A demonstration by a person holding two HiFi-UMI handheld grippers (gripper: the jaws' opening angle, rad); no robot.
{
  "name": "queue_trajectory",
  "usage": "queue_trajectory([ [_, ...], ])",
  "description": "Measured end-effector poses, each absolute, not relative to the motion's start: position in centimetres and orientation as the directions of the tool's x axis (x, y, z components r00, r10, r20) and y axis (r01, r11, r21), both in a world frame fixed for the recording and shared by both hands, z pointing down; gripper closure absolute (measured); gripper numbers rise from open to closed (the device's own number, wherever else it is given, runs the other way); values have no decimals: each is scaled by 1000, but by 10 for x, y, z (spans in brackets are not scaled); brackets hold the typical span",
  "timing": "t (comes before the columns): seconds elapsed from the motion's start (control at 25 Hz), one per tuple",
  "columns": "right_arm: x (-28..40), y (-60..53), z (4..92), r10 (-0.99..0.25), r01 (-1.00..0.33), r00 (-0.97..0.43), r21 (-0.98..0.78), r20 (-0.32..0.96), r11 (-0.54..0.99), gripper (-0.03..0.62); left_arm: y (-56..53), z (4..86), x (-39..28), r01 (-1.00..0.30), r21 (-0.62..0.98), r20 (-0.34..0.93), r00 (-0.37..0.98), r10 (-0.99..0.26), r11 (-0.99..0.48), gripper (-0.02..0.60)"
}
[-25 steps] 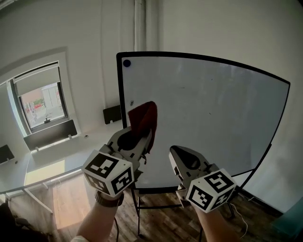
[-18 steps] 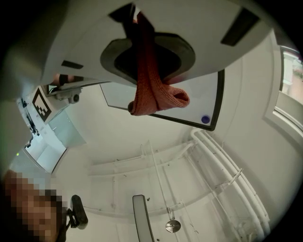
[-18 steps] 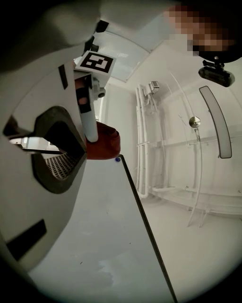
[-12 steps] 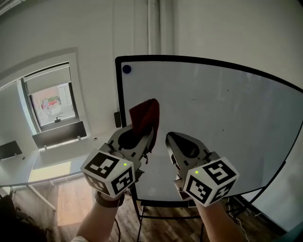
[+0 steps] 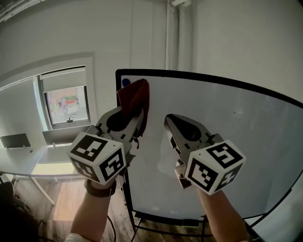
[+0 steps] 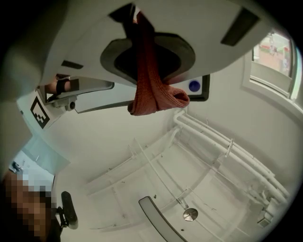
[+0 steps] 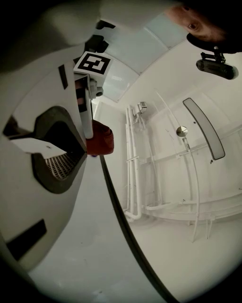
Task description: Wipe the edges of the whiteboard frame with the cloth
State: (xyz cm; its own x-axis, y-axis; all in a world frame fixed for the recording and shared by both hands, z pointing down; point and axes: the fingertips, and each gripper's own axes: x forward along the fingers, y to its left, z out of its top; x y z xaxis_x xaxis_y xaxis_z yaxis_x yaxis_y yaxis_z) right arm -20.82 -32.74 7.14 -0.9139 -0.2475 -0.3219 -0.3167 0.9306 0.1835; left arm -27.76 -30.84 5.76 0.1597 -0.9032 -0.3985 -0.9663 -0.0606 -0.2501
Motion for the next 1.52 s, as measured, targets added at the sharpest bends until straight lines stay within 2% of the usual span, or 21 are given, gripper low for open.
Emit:
queue_trajectory([
  [0.4, -210, -336, 54, -214, -317, -906, 250, -366, 915, 591, -330, 6, -310, -918, -348, -417, -27, -909, 187, 517],
  [0.6, -207, -333, 52, -224, -330, -902, 257, -369, 908, 591, -342, -4, -322, -892, -381, -401, -79, -913, 244, 517],
  [0.96, -202, -320, 43, -257, -366, -890, 254, -376, 895, 592, -359, -16, -325, -907, -384, -344, -31, -938, 171, 517],
  [1.32, -149, -349, 51, -300, -409, -868, 227, -396, 884, 591, -390, -17, -255, -890, -442, -328, 47, -943, 109, 517],
  [1.52, -136, -343, 45, -339, -448, -852, 221, -400, 866, 591, -381, -24, -244, -893, -444, -331, 88, -940, 73, 517],
])
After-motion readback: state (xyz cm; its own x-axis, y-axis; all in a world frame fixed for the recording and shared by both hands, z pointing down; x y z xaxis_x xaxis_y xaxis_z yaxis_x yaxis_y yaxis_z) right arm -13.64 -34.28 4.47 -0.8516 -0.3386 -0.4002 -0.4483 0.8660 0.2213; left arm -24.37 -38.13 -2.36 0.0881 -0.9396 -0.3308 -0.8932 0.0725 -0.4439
